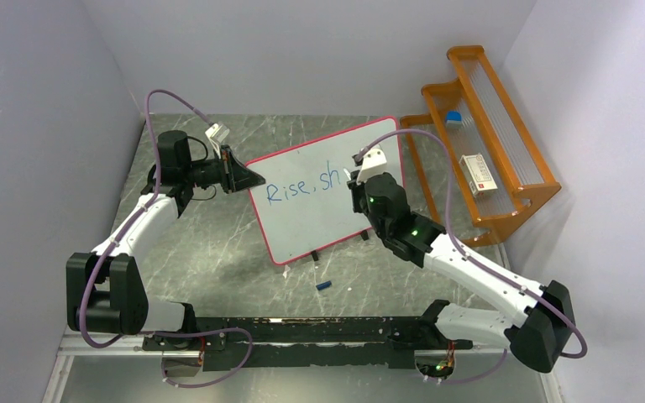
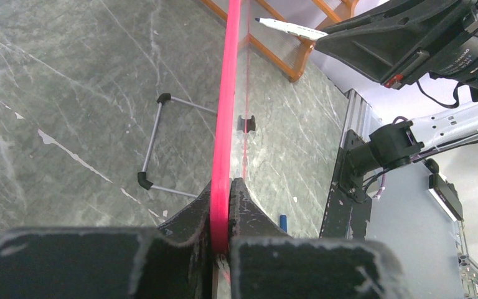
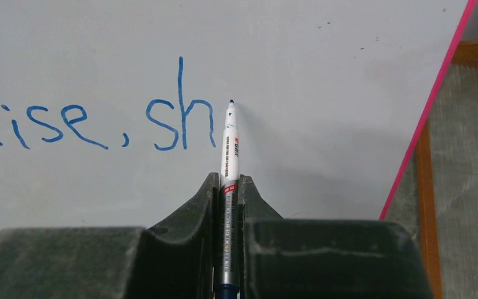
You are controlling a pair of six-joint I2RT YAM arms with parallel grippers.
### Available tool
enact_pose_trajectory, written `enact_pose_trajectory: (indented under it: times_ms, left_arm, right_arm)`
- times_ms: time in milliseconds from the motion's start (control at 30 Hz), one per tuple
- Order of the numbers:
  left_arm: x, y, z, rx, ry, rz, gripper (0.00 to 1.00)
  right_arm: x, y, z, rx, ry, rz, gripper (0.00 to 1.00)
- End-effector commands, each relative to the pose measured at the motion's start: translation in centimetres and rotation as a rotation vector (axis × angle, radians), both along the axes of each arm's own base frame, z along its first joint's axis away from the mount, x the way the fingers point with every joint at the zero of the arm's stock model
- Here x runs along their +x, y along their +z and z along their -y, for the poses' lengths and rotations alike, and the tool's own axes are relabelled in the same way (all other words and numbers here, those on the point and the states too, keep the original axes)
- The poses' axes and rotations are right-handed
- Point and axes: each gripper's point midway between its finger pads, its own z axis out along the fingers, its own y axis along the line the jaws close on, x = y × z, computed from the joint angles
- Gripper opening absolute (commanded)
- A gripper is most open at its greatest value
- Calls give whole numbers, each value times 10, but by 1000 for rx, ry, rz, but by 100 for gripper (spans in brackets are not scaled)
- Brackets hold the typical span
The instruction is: Write a sentence on the whiteboard
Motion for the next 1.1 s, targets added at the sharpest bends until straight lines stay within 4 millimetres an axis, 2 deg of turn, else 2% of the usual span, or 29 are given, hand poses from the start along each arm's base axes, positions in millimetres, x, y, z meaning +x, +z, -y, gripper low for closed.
enact_pose_trajectory:
  times_ms: [0,867,1067]
  left_arm:
    - [1,-38,0,92,27,-48,5]
    - [1,-38,0,90,25,-49,5]
    - [1,-38,-1,93,29,-47,5]
  right_arm:
    - [7,10,-3,18,-2,27,0]
    - [15,8,-12,34,20,19,0]
    - [15,5,-4,16,-16,12,0]
